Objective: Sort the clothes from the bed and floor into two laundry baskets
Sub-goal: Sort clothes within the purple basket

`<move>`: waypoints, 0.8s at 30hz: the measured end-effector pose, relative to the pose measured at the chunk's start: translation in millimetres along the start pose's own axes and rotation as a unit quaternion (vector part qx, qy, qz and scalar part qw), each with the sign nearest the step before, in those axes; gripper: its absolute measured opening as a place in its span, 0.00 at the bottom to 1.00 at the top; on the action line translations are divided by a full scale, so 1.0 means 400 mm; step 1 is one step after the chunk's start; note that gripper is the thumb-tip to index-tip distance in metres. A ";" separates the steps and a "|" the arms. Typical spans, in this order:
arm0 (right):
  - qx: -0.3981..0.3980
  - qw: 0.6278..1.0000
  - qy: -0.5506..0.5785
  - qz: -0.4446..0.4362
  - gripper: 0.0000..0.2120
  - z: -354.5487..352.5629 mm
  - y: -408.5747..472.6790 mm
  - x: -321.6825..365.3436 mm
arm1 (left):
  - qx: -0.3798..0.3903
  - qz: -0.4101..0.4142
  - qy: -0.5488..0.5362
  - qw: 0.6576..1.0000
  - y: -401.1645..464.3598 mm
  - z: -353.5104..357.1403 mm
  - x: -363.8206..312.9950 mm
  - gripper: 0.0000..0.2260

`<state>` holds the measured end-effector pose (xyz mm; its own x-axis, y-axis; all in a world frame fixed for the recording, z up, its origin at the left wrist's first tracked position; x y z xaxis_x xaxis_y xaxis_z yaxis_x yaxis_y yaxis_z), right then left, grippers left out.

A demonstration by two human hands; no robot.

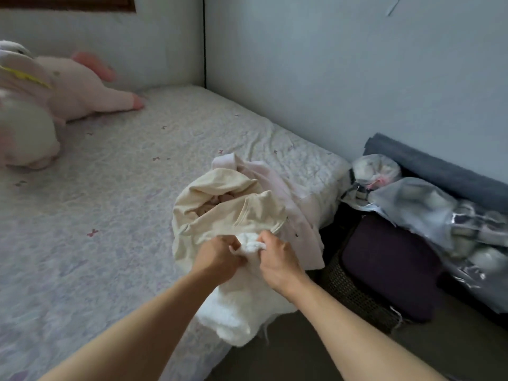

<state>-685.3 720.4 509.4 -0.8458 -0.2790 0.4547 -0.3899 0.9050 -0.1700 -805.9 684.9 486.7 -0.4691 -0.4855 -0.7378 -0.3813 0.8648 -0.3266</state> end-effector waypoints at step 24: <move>-0.263 0.927 0.057 0.261 0.04 -0.590 -0.692 -0.668 | 0.204 0.270 0.070 0.938 -0.538 0.636 -0.715 0.09</move>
<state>-265.6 620.3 641.1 -0.8140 0.2493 0.5246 0.3179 0.9471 0.0433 -387.1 670.0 617.6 -0.6175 0.0507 -0.7849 0.2656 0.9527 -0.1474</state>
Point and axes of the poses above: each hand's wrist, its own y-axis towards the middle knuckle, its own z-axis out of the palm, x = y × z, the point moved 9 cm from there along y, towards the middle knuckle, and after that the axes turned 5 degrees about -y, right-handed, at the moved point
